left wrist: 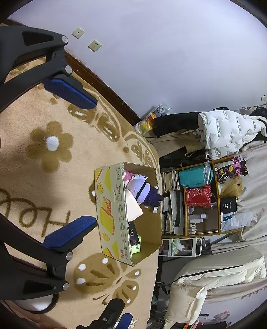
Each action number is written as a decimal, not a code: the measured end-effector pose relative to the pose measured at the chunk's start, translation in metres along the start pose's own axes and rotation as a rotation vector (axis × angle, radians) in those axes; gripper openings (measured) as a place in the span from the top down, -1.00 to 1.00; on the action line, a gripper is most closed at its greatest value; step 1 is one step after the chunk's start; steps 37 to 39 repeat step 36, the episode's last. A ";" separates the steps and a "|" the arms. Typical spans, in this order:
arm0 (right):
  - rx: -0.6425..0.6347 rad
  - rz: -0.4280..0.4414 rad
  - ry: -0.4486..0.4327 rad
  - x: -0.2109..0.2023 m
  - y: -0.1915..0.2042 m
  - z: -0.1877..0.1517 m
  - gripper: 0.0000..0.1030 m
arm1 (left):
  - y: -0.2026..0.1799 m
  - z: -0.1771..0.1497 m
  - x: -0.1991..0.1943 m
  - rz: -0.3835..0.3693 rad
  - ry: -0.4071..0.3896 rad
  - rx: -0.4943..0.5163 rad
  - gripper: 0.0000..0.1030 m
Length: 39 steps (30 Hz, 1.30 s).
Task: Organize soft objects
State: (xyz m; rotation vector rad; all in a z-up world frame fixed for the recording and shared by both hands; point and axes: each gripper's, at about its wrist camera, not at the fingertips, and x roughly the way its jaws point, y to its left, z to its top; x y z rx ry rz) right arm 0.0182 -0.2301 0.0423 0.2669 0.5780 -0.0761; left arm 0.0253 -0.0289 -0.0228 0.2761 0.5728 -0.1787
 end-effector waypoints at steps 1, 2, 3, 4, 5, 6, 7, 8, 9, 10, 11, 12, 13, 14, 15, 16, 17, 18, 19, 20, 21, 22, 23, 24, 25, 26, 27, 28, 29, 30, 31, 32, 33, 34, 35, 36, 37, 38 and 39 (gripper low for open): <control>0.000 -0.001 0.000 0.000 0.000 0.000 -1.00 | 0.000 0.000 0.000 0.000 0.002 -0.001 -0.99; 0.001 0.001 0.001 0.000 0.000 0.000 -1.00 | 0.000 0.000 0.001 -0.001 0.003 -0.001 -0.99; 0.001 0.001 0.000 0.000 0.000 0.000 -1.00 | 0.000 0.000 0.000 -0.001 0.002 0.000 -0.99; 0.002 -0.001 -0.001 0.000 0.001 0.000 -1.00 | -0.001 0.000 0.000 -0.001 0.003 0.000 -0.99; 0.002 0.000 0.000 0.000 0.000 0.000 -1.00 | -0.001 0.000 0.000 0.000 0.003 0.000 -0.99; 0.004 0.000 0.000 0.000 0.000 0.000 -1.00 | -0.001 0.000 0.000 0.000 0.003 0.000 -0.99; 0.002 -0.001 0.000 0.000 0.000 0.000 -1.00 | -0.001 0.000 0.000 -0.002 0.003 -0.001 -0.99; 0.002 0.000 0.000 0.000 0.000 0.000 -1.00 | -0.001 0.000 0.000 -0.002 0.004 -0.002 -0.99; 0.003 -0.001 0.001 0.000 0.000 0.000 -1.00 | -0.001 0.000 0.000 -0.001 0.004 -0.001 -0.99; 0.002 0.000 0.001 0.000 0.000 0.000 -1.00 | -0.001 0.000 0.000 -0.002 0.004 -0.002 -0.99; 0.001 -0.001 -0.001 0.000 0.000 0.000 -1.00 | -0.001 0.000 0.000 -0.002 0.005 -0.003 -0.99; 0.000 0.000 -0.001 0.000 -0.001 0.001 -1.00 | -0.001 0.000 0.001 -0.001 0.004 -0.002 -0.99; 0.001 0.001 -0.001 0.000 -0.001 0.001 -1.00 | -0.001 0.000 0.001 -0.001 0.005 -0.004 -0.99; 0.001 0.001 0.001 0.000 -0.001 0.001 -1.00 | -0.001 0.000 0.001 -0.002 0.005 -0.004 -0.99; 0.001 0.000 0.001 0.000 -0.001 0.000 -1.00 | 0.000 0.000 0.001 -0.003 0.004 -0.001 -0.99; 0.001 0.000 0.000 0.000 -0.001 0.000 -1.00 | 0.000 0.000 0.001 -0.003 0.004 -0.001 -0.99; 0.001 0.001 0.000 0.000 -0.001 0.001 -1.00 | 0.000 0.000 0.001 -0.002 0.004 -0.001 -0.99; 0.001 0.001 0.000 0.000 -0.001 0.001 -1.00 | 0.000 0.000 0.001 -0.001 0.004 -0.002 -0.99; 0.001 0.000 -0.001 0.000 -0.001 0.001 -1.00 | 0.001 0.000 0.001 -0.003 0.004 -0.001 -0.99; 0.001 0.001 0.000 0.000 -0.002 0.001 -1.00 | 0.000 0.000 0.001 -0.004 0.005 -0.002 -0.99; 0.001 0.001 -0.001 0.000 -0.001 0.001 -1.00 | 0.000 0.000 0.001 -0.002 0.004 -0.002 -0.99; 0.001 0.001 0.000 0.000 -0.002 0.001 -1.00 | 0.000 0.000 0.001 -0.001 0.004 -0.001 -0.99; 0.002 0.001 0.000 0.000 -0.002 0.001 -1.00 | 0.001 0.000 0.001 -0.002 0.004 -0.001 -0.99; 0.003 0.001 -0.001 0.000 -0.003 0.001 -1.00 | 0.001 0.000 0.001 -0.003 0.004 -0.001 -0.99; 0.002 0.000 0.000 0.000 -0.003 0.001 -1.00 | 0.001 0.000 0.001 -0.002 0.004 -0.002 -0.99; 0.003 0.001 0.001 0.000 -0.003 0.001 -1.00 | 0.001 0.000 0.001 -0.002 0.004 -0.002 -0.99; 0.005 0.002 0.001 0.000 -0.003 0.001 -1.00 | 0.001 0.000 0.001 -0.002 0.004 -0.002 -0.99; 0.004 0.002 0.000 -0.001 -0.003 0.001 -1.00 | 0.001 0.000 0.001 -0.002 0.004 -0.002 -0.99; 0.002 0.002 0.000 -0.001 -0.004 0.001 -1.00 | 0.001 0.000 0.001 -0.001 0.003 -0.003 -0.99; 0.002 0.002 0.000 -0.001 -0.004 0.001 -1.00 | 0.000 0.000 0.000 0.000 0.003 -0.005 -0.99; 0.001 0.001 0.000 -0.001 -0.004 0.001 -1.00 | 0.000 0.000 0.000 0.000 0.003 -0.006 -0.99; 0.001 0.002 0.000 -0.001 -0.004 0.001 -1.00 | -0.001 0.000 0.000 0.001 0.004 -0.008 -0.99; 0.002 0.002 0.000 -0.001 -0.004 0.001 -1.00 | -0.002 0.000 0.000 0.000 0.004 -0.007 -0.99; 0.001 0.003 0.000 -0.001 -0.005 0.002 -1.00 | -0.001 0.000 0.000 0.002 0.003 -0.005 -0.99; 0.001 0.003 0.001 -0.001 -0.005 0.001 -1.00 | -0.001 0.000 0.000 0.002 0.003 -0.005 -0.99; 0.000 0.002 0.000 -0.001 -0.005 0.002 -1.00 | -0.001 0.001 0.000 0.002 0.002 -0.005 -0.99; 0.000 0.002 0.000 -0.001 -0.005 0.002 -1.00 | -0.001 0.001 0.000 0.002 0.002 -0.005 -0.99; 0.000 0.002 0.000 -0.001 -0.005 0.002 -1.00 | -0.001 0.001 0.000 0.002 0.002 -0.005 -0.99; 0.000 0.002 0.000 -0.001 -0.005 0.002 -1.00 | -0.001 0.001 0.000 0.002 0.002 -0.005 -0.99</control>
